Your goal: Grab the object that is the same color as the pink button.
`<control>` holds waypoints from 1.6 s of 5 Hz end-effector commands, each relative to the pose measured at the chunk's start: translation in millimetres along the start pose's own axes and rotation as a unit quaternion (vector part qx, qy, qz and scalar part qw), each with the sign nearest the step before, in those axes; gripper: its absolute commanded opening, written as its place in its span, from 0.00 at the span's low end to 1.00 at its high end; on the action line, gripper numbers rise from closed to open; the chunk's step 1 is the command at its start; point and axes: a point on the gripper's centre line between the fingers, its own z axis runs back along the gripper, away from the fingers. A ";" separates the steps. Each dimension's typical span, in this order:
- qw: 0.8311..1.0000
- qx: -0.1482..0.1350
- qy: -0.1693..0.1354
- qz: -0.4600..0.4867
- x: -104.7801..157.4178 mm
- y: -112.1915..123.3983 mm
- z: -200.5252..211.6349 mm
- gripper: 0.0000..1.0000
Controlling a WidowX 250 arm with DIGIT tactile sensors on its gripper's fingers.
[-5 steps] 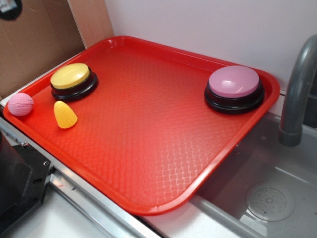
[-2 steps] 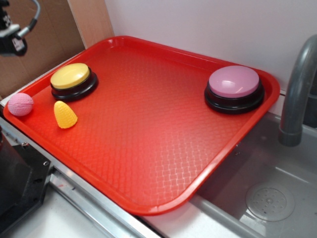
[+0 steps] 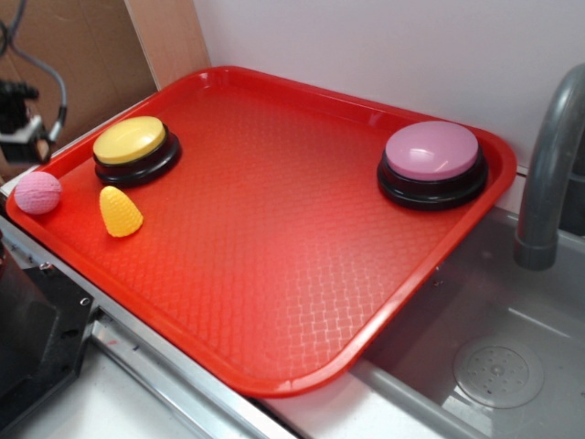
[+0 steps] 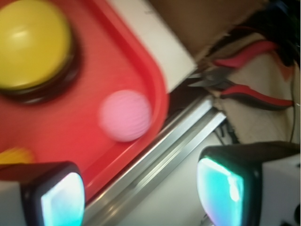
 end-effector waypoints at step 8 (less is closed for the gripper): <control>0.997 -0.054 -0.049 -0.021 22.5 -6.0 -29.7 0.00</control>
